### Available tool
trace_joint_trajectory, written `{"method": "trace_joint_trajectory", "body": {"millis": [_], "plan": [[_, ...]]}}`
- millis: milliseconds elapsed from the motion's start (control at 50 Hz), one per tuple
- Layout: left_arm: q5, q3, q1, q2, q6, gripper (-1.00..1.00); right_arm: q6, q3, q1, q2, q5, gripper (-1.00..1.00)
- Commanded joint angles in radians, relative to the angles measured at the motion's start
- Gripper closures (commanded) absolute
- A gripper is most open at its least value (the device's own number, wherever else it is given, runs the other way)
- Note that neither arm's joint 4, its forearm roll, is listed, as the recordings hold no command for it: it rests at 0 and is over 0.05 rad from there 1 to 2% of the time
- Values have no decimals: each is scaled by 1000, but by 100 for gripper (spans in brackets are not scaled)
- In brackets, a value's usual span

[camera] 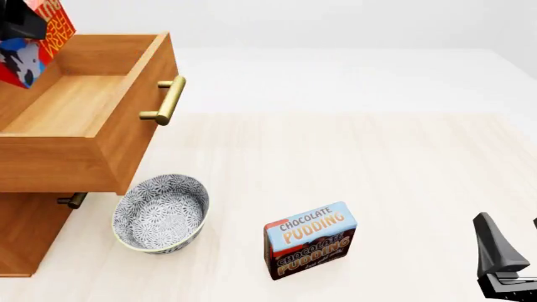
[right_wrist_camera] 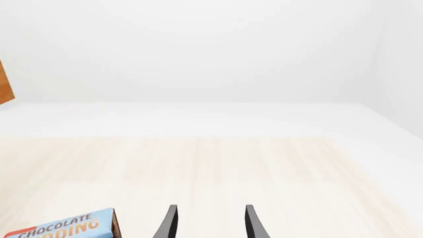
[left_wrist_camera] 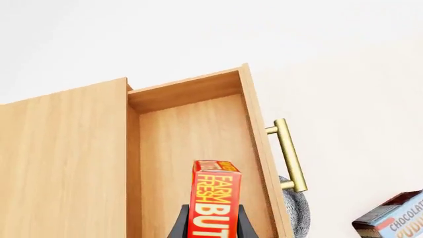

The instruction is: Put the butter at the back in the top drawer of the cabinet and close it.

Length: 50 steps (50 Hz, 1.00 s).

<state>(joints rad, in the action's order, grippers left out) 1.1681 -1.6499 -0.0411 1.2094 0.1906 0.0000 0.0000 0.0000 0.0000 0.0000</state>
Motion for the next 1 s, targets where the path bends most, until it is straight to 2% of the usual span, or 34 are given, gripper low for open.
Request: {"method": "trace_joint_trajectory", "body": {"millis": [20, 400, 460, 1000], "plan": [[-14, 22, 46, 1, 11, 100, 0, 0, 0, 0, 0, -100], [-48, 36, 64, 47, -11, 100, 0, 0, 0, 0, 0, -100], [-58, 63, 99, 26, 19, 100, 0, 0, 0, 0, 0, -100], [-89, 68, 74, 90, -9, 100, 0, 0, 0, 0, 0, -100]]}}
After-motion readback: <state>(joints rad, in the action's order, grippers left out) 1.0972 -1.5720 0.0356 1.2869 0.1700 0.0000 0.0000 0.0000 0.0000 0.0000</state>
